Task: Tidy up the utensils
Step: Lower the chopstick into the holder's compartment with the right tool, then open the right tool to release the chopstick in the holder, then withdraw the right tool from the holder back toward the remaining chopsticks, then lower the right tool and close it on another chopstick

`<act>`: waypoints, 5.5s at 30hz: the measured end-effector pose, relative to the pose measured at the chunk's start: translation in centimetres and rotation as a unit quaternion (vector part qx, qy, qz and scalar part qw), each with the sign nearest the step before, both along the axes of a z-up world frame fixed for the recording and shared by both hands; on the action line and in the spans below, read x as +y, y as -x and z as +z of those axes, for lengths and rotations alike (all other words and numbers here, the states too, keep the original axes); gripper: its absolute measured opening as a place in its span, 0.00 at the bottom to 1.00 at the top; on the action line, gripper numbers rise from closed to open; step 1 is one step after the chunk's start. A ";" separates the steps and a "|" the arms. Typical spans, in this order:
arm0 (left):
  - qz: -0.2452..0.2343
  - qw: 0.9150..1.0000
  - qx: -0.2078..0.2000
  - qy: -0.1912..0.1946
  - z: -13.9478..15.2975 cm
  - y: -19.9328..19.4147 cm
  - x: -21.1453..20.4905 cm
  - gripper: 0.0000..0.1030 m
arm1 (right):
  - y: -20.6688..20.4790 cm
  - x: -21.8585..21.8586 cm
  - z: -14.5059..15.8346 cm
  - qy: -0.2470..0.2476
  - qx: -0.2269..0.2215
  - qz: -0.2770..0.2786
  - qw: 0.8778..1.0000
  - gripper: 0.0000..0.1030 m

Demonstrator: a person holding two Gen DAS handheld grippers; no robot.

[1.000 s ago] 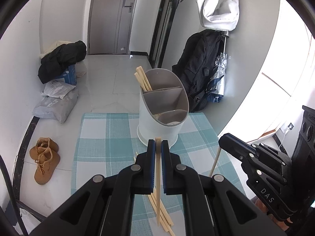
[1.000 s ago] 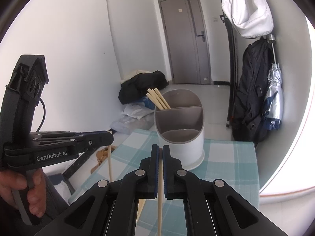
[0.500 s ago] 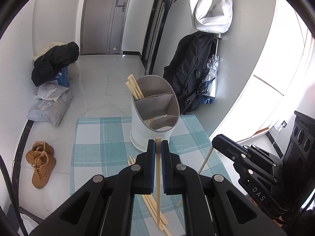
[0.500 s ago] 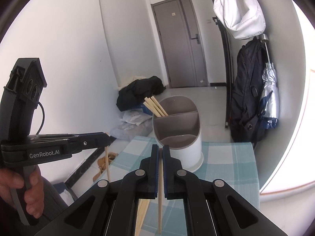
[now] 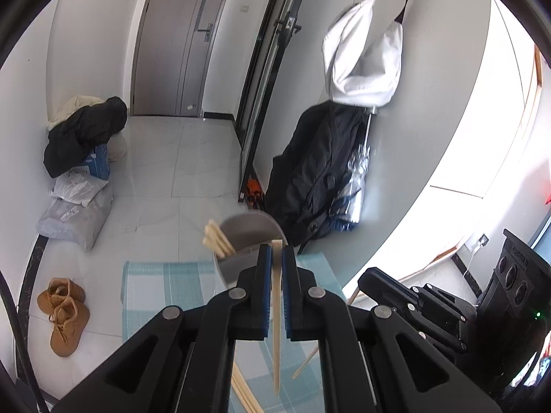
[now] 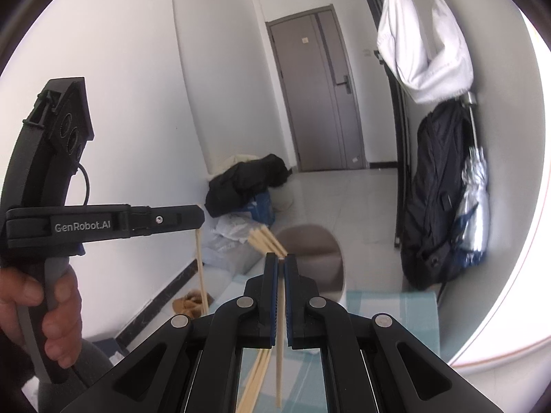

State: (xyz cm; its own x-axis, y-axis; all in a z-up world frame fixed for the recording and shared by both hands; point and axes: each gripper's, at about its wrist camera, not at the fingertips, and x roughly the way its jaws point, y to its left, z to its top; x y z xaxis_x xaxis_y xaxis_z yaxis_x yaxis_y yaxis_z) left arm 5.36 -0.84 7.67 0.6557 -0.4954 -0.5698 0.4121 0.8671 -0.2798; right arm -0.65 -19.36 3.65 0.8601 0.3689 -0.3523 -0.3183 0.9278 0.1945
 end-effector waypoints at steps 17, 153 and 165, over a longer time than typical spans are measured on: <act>0.018 0.998 -0.040 0.034 5.2 -7.3 0.0 0.02 | -8.9 -0.2 7.9 0.017 -0.050 0.014 0.999 0.03; 0.241 0.964 0.083 -0.080 -14.0 -0.3 11.1 0.93 | -6.2 10.2 -19.8 0.199 0.288 0.033 0.936 0.44; 0.245 0.962 0.096 -0.072 -14.1 -0.5 11.5 0.93 | -3.3 11.3 -19.8 0.222 0.286 0.081 0.929 0.05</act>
